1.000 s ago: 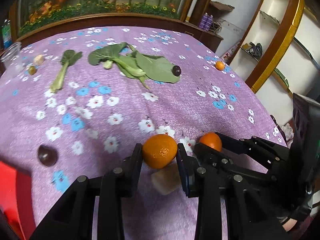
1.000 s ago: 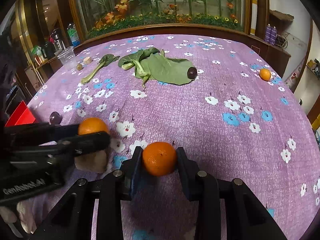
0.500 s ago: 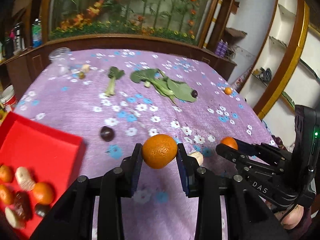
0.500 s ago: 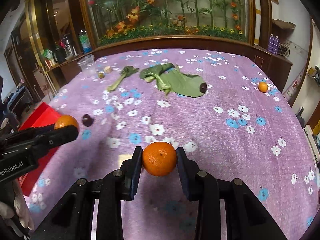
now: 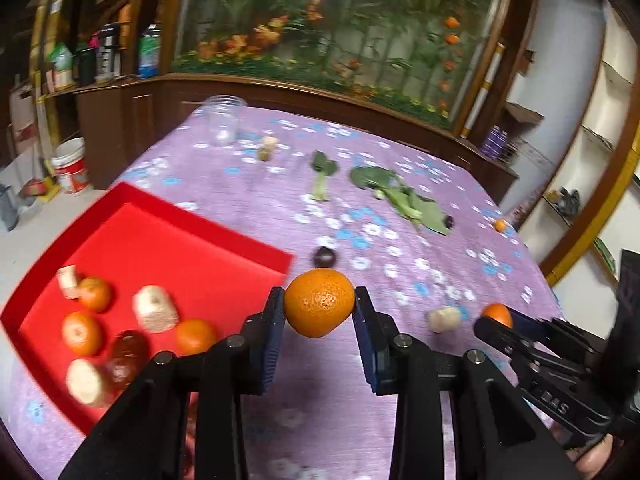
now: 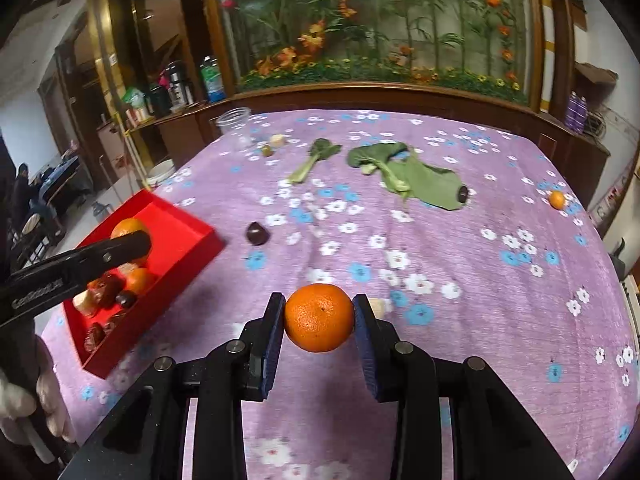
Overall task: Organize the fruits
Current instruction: 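Carry both tangerines into the red tray and open both grippers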
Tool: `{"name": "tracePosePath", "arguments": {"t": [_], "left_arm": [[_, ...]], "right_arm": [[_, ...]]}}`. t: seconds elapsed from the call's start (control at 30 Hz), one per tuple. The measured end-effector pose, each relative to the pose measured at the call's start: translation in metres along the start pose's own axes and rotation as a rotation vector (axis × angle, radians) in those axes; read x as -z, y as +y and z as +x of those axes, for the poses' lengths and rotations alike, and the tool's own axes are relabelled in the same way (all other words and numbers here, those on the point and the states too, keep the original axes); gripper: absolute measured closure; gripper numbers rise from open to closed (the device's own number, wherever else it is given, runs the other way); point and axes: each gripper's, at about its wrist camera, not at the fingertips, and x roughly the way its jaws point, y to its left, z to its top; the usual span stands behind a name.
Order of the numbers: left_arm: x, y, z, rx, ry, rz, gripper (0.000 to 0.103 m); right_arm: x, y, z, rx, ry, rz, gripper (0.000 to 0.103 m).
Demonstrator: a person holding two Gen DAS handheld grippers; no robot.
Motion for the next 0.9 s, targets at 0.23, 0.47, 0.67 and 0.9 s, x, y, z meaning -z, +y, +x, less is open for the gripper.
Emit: {"name": "tracePosePath", "arguments": {"t": [0.23, 0.47, 0.67, 0.9], "left_arm": [[0.001, 0.039, -0.013, -0.109, -0.039, -0.034, 0.070], [0.000, 0.068, -0.019, -0.190, -0.063, -0.048, 0.070], [-0.006, 0.092, -0.015, -0.220, -0.062, -0.058, 0.070], [-0.017, 0.108, -0.002, -0.253, -0.047, -0.050, 0.070]], "right_arm": [[-0.011, 0.049, 0.013, -0.051, 0.022, -0.085, 0.066], [-0.023, 0.103, 0.033, -0.109, 0.046, -0.172, 0.065], [-0.032, 0.136, 0.052, -0.140, 0.061, -0.224, 0.065], [-0.042, 0.159, 0.083, -0.158, 0.086, -0.248, 0.065]]}}
